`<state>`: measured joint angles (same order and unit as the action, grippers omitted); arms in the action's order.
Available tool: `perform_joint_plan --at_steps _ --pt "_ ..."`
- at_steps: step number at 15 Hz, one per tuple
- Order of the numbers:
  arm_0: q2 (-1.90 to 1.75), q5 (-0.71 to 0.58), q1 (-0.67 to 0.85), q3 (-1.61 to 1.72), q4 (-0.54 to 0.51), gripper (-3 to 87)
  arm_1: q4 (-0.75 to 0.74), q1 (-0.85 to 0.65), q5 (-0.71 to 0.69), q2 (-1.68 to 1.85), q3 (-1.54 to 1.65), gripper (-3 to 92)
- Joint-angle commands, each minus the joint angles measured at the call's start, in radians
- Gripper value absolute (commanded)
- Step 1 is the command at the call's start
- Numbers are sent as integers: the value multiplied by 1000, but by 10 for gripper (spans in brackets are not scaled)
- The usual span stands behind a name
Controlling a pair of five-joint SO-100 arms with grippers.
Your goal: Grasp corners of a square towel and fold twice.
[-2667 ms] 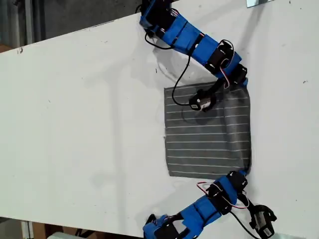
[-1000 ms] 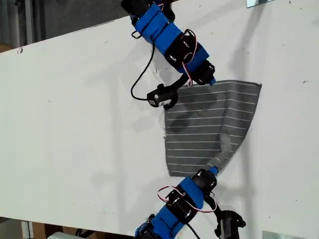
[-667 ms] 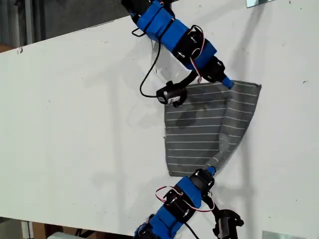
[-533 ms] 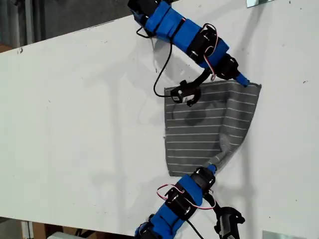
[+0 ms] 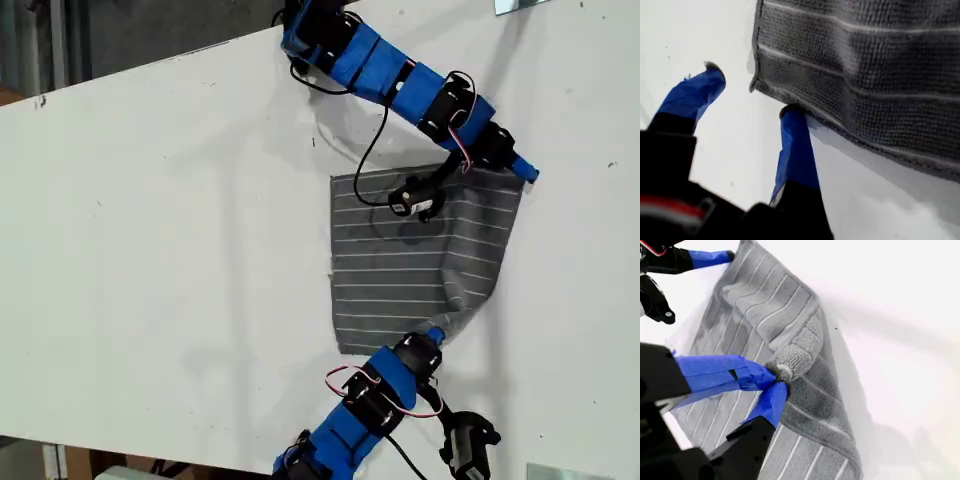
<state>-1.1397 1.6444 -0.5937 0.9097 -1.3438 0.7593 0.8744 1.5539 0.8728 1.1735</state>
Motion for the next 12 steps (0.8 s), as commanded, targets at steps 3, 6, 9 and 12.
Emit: perform_joint_plan --at_steps 3,6,9,12 --pt "-12 11 -21 -12 37 -1 -77 -54 -37 -34 -63 271" --pt "-2 12 -23 -12 41 -1 -37 -84 26 -101 -78 159" --pt "3 15 -25 -12 46 -1 64 -87 144 -118 -84 -1" --pt "11 15 -26 -12 55 -1 230 -66 270 -72 -80 -1"
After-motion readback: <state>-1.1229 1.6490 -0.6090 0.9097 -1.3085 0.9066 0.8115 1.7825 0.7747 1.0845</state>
